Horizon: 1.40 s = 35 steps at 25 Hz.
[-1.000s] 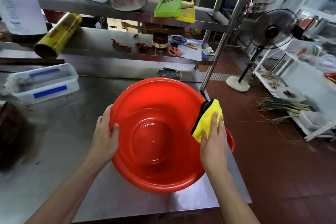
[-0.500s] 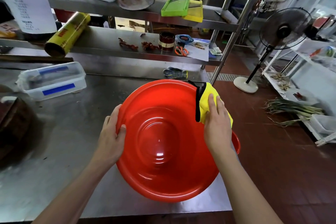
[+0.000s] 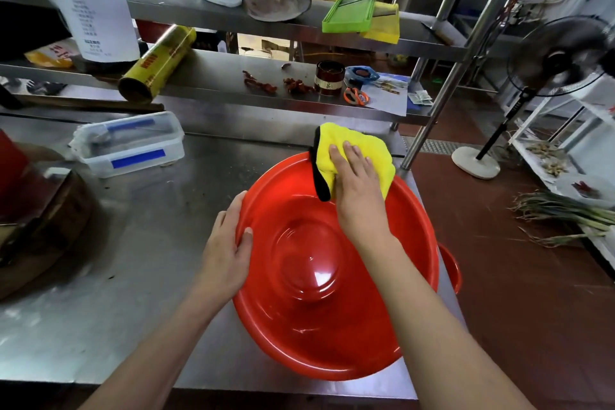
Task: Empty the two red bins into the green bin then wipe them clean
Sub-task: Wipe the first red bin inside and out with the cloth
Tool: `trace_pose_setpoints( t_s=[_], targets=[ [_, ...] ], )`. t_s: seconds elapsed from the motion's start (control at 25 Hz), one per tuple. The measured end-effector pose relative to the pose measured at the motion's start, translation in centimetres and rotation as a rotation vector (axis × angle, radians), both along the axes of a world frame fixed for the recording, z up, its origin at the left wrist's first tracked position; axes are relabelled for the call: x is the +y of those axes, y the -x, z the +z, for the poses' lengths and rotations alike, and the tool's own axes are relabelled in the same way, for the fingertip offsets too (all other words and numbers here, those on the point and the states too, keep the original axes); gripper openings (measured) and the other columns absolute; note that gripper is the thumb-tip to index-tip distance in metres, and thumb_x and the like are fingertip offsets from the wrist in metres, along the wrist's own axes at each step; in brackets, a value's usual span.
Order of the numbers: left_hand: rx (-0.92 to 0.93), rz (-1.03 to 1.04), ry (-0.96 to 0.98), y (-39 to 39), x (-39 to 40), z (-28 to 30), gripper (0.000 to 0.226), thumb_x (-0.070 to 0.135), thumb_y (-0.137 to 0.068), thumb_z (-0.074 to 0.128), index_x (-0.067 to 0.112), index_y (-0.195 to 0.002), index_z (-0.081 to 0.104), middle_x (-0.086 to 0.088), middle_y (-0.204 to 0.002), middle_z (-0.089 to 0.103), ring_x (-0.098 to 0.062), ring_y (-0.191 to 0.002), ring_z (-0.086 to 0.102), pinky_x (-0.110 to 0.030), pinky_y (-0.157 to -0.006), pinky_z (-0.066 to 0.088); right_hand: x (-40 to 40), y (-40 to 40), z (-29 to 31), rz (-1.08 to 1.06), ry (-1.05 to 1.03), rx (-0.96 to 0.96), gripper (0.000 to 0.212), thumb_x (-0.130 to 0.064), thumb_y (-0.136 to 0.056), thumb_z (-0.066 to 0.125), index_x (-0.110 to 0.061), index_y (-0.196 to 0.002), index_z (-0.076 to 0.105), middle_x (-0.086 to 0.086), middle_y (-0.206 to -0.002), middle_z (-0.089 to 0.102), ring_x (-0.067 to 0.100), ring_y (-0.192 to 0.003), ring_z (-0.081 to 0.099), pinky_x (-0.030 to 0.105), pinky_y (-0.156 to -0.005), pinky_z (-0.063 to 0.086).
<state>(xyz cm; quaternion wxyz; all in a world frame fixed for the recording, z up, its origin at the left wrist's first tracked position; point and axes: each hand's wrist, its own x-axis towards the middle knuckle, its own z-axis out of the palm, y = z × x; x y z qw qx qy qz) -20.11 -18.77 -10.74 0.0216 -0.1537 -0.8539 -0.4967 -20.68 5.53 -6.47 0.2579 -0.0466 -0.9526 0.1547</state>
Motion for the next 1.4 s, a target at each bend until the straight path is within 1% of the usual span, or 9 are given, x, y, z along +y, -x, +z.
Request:
trace_pose_setpoints(
  t_s=[0.16,0.36,0.44,0.56,0.72,0.88,1.12,1.24,1.4],
  targets=[
    [0.022,0.001,0.042,0.1,0.0,-0.3,0.056,0.024,-0.107,0.043,0.035,-0.158,0.023,0.017,-0.134,0.036,0.030,-0.109,0.036,-0.008,-0.091,0.031,-3.2,0.9,0.3,0.118,-0.027,0.006,0.054,-0.004,-0.103,0.045,-0.019,-0.155,0.039,0.010,-0.163,0.031,0.026,-0.153,0.021,0.042,-0.126,0.013],
    [0.028,0.043,0.037,0.2,0.0,-0.3,0.055,0.038,-0.106,0.041,0.034,-0.159,0.025,0.015,-0.138,0.037,0.002,-0.119,0.043,-0.014,-0.096,0.035,-3.8,1.2,0.2,0.174,-0.041,-0.016,0.054,-0.003,-0.103,0.045,-0.019,-0.154,0.039,0.010,-0.163,0.030,0.027,-0.154,0.021,0.043,-0.126,0.012],
    [0.018,0.053,0.036,0.4,0.4,-0.1,0.054,0.042,-0.106,0.036,0.035,-0.159,0.024,0.016,-0.136,0.038,0.001,-0.117,0.044,-0.006,-0.088,0.033,-3.6,1.7,0.4,0.171,-0.022,-0.034,0.055,-0.003,-0.103,0.043,-0.019,-0.155,0.038,0.010,-0.164,0.030,0.026,-0.154,0.020,0.044,-0.126,0.012],
    [0.004,0.066,0.040,0.7,0.5,-0.2,0.053,0.043,-0.107,0.030,0.036,-0.159,0.022,0.012,-0.136,0.042,0.001,-0.113,0.046,-0.012,-0.088,0.036,-3.7,1.9,0.4,0.191,-0.002,-0.052,0.054,-0.004,-0.104,0.042,-0.020,-0.155,0.037,0.009,-0.164,0.028,0.025,-0.154,0.019,0.044,-0.127,0.012],
    [0.025,0.077,0.032,1.0,0.4,-0.2,0.050,0.032,-0.109,0.030,0.029,-0.159,0.026,0.007,-0.133,0.046,0.006,-0.109,0.044,-0.001,-0.084,0.034,-5.4,1.3,-0.8,0.280,0.031,-0.077,0.052,-0.006,-0.106,0.041,-0.022,-0.155,0.038,0.007,-0.164,0.028,0.024,-0.154,0.020,0.046,-0.125,0.016],
    [0.000,0.084,-0.067,1.4,0.5,-0.2,0.051,0.044,-0.109,0.025,0.029,-0.157,0.033,0.006,-0.133,0.051,0.001,-0.116,0.047,-0.018,-0.096,0.034,-7.4,0.7,-1.5,0.361,0.145,-0.130,0.051,-0.010,-0.107,0.038,-0.024,-0.156,0.036,0.004,-0.166,0.025,0.020,-0.155,0.017,0.044,-0.125,0.016],
    [-0.003,0.092,-0.169,1.5,0.7,-0.2,0.069,0.063,-0.100,0.015,0.019,-0.131,0.058,0.009,-0.109,0.055,-0.011,-0.107,0.056,-0.019,-0.087,0.041,-9.3,-2.5,-2.6,0.427,0.325,-0.220,0.055,-0.016,-0.108,0.037,-0.038,-0.157,0.029,-0.009,-0.167,0.019,0.009,-0.152,0.022,0.024,-0.118,0.029],
    [-0.024,0.111,-0.115,1.9,0.3,-0.3,0.076,0.066,-0.097,0.011,0.026,-0.153,0.042,0.011,-0.121,0.052,-0.001,-0.113,0.050,-0.008,-0.091,0.033,-10.2,-4.9,-4.3,0.493,0.404,-0.304,0.060,-0.013,-0.105,0.038,-0.040,-0.157,0.027,-0.012,-0.165,0.024,0.005,-0.150,0.027,0.027,-0.120,0.031],
    [-0.037,0.085,-0.032,2.0,0.3,0.0,0.074,0.067,-0.098,0.011,0.029,-0.159,0.028,0.007,-0.124,0.048,-0.004,-0.110,0.048,-0.018,-0.092,0.031,-10.1,-7.5,-5.4,0.500,0.479,-0.408,0.059,-0.007,-0.102,0.039,-0.034,-0.154,0.036,-0.013,-0.161,0.033,0.003,-0.148,0.030,0.015,-0.118,0.025]
  ],
)
